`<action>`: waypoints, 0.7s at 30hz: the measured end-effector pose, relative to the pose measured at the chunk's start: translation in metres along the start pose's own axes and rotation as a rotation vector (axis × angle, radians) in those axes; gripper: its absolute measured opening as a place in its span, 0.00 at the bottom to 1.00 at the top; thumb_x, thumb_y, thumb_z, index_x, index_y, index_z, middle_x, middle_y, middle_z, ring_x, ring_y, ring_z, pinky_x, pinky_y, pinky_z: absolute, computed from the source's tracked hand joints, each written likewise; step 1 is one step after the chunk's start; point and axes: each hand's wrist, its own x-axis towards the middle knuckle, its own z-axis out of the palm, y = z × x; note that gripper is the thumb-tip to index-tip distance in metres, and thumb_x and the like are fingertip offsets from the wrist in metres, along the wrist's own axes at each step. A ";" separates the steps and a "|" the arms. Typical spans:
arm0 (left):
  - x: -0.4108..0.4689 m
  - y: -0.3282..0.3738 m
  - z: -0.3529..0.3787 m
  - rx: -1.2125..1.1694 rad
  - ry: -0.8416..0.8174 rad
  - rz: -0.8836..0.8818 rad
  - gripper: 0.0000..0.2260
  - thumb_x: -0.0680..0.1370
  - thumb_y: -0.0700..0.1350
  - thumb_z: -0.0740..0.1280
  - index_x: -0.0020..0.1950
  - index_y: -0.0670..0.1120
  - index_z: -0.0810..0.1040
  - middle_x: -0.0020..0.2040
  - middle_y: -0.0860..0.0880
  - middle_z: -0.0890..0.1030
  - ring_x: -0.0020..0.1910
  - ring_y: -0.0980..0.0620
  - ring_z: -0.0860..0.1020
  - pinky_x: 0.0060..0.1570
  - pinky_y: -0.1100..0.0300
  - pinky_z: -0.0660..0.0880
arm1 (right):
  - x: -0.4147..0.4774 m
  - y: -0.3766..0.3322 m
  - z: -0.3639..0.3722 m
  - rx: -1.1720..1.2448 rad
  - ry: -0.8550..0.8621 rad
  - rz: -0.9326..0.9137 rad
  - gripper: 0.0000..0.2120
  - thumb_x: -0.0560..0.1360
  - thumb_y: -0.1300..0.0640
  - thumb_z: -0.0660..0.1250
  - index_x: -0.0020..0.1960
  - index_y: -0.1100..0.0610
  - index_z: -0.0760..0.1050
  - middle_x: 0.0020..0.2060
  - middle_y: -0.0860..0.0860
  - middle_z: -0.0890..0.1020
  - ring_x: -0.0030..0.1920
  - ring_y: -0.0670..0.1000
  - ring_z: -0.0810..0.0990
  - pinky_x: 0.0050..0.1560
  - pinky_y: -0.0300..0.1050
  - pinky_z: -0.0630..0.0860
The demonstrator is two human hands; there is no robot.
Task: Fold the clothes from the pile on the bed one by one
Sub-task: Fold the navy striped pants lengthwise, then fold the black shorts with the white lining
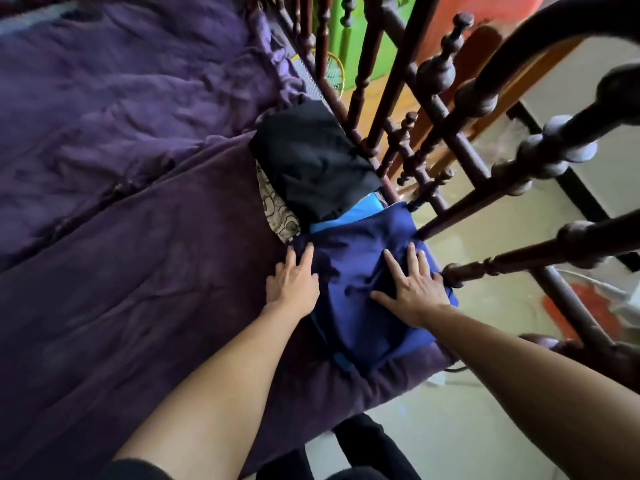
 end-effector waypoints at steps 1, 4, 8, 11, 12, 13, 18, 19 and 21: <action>-0.008 0.003 -0.004 -0.017 -0.005 -0.029 0.28 0.81 0.52 0.57 0.78 0.54 0.48 0.78 0.45 0.54 0.70 0.40 0.63 0.62 0.45 0.67 | -0.001 0.001 -0.007 -0.028 -0.025 -0.006 0.43 0.72 0.26 0.51 0.77 0.43 0.37 0.77 0.59 0.40 0.77 0.61 0.44 0.69 0.61 0.59; -0.045 0.002 -0.013 -0.098 0.069 -0.114 0.22 0.80 0.51 0.59 0.74 0.49 0.61 0.69 0.45 0.66 0.65 0.43 0.69 0.58 0.47 0.70 | -0.013 -0.005 -0.033 -0.103 0.027 -0.048 0.37 0.75 0.37 0.58 0.78 0.48 0.49 0.78 0.59 0.46 0.76 0.60 0.50 0.69 0.59 0.61; -0.113 -0.026 -0.004 -0.180 0.127 -0.207 0.13 0.80 0.51 0.59 0.62 0.49 0.73 0.59 0.47 0.78 0.57 0.46 0.77 0.47 0.54 0.70 | -0.041 -0.045 -0.060 -0.130 0.195 -0.298 0.21 0.76 0.48 0.60 0.67 0.52 0.69 0.69 0.56 0.68 0.68 0.57 0.67 0.59 0.52 0.68; -0.172 -0.065 0.010 -0.209 0.129 -0.319 0.12 0.79 0.51 0.60 0.60 0.51 0.75 0.56 0.47 0.80 0.55 0.45 0.78 0.46 0.56 0.71 | -0.069 -0.092 -0.069 -0.121 0.164 -0.481 0.15 0.78 0.49 0.58 0.60 0.54 0.73 0.57 0.53 0.77 0.58 0.57 0.75 0.50 0.51 0.71; -0.193 -0.081 0.014 -0.219 0.138 -0.363 0.11 0.79 0.51 0.61 0.59 0.51 0.75 0.55 0.47 0.81 0.55 0.44 0.78 0.46 0.56 0.72 | -0.079 -0.110 -0.071 -0.121 0.149 -0.539 0.14 0.78 0.49 0.58 0.59 0.54 0.73 0.56 0.53 0.77 0.57 0.58 0.76 0.48 0.51 0.72; -0.214 -0.097 0.017 -0.231 0.152 -0.403 0.11 0.79 0.51 0.61 0.58 0.51 0.76 0.55 0.46 0.81 0.55 0.44 0.78 0.48 0.55 0.73 | -0.089 -0.128 -0.072 -0.129 0.134 -0.593 0.14 0.78 0.50 0.58 0.59 0.54 0.73 0.55 0.53 0.78 0.56 0.58 0.77 0.47 0.50 0.72; -0.328 -0.180 0.036 -0.338 0.294 -0.619 0.11 0.78 0.52 0.61 0.56 0.50 0.76 0.54 0.46 0.82 0.56 0.43 0.79 0.50 0.55 0.74 | -0.148 -0.226 -0.063 -0.218 0.093 -0.870 0.14 0.78 0.49 0.57 0.59 0.52 0.74 0.57 0.52 0.79 0.56 0.58 0.78 0.50 0.49 0.74; -0.352 -0.196 0.042 -0.362 0.317 -0.662 0.10 0.78 0.52 0.61 0.56 0.51 0.76 0.54 0.47 0.82 0.56 0.44 0.79 0.50 0.55 0.74 | -0.162 -0.246 -0.058 -0.231 0.093 -0.910 0.14 0.78 0.49 0.57 0.59 0.52 0.74 0.58 0.51 0.79 0.56 0.58 0.78 0.51 0.49 0.74; -0.401 -0.226 0.057 -0.405 0.356 -0.729 0.09 0.78 0.51 0.61 0.54 0.50 0.76 0.53 0.48 0.82 0.55 0.45 0.79 0.51 0.55 0.75 | -0.194 -0.285 -0.046 -0.258 0.102 -0.984 0.14 0.77 0.48 0.57 0.59 0.50 0.74 0.58 0.51 0.79 0.57 0.57 0.78 0.52 0.49 0.74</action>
